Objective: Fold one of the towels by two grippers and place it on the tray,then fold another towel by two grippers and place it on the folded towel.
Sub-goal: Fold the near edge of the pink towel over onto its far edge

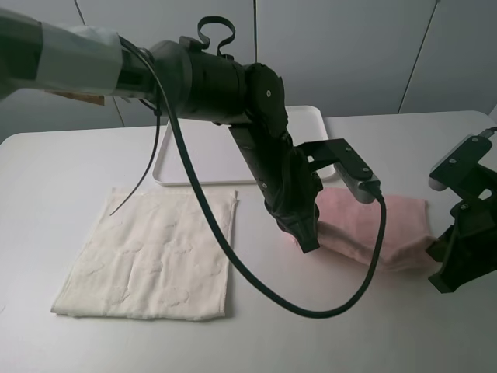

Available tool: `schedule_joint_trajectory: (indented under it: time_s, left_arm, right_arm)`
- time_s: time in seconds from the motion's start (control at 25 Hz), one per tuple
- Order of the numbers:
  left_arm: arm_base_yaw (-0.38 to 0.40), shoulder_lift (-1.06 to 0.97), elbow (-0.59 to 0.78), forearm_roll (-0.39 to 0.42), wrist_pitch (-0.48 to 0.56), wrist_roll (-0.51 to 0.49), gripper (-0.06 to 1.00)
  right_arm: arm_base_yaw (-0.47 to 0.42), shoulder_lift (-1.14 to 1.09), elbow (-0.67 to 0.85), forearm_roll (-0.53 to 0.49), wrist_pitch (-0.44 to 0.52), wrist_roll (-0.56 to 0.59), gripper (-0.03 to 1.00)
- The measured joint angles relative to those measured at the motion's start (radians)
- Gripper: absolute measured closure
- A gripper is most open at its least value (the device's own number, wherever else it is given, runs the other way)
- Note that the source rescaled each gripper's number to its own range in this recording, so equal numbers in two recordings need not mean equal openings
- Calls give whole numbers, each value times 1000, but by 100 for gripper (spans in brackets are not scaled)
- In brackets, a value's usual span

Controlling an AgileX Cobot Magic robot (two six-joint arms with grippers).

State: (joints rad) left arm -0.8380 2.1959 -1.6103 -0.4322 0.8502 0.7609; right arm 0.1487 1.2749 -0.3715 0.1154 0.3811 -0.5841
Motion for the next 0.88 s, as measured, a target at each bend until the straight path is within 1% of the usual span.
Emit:
schedule_joint_trajectory:
  time_s: [0.08,0.2,0.32,0.44,0.52,0.6,0.68,0.76,0.88]
  left_arm:
    - [24,-7,-2,-61,-27,-8,92]
    - [53,-8,-8,-94,-52,-64,92]
    - [61,-8,-8,-86,-74,-111,92]
    - [61,-8,-10,-81,-97,-142,92]
    - [63,-8,-10,-58,-128,-177,92]
    - [68,-8,-10,-34,-144,-208,89]
    - [73,-8,-10,-9,-155,-235,85]
    - [79,-6,-10,-3,-163,-249,80]
    - [81,2,-10,3,-181,-257,72]
  right_arm:
    - [0,2,-30,0,1,77,96]
    - [0,21,-75,0,-15,225,96]
    - [0,59,-115,2,-28,317,96]
    - [0,113,-141,2,-31,374,96]
    - [0,153,-153,-9,-35,412,96]
    - [0,186,-166,-58,-40,478,96]
    - [0,211,-176,-132,-52,584,96]
    - [0,218,-178,-186,-79,669,96]
    - [0,218,-180,-232,-118,724,96]
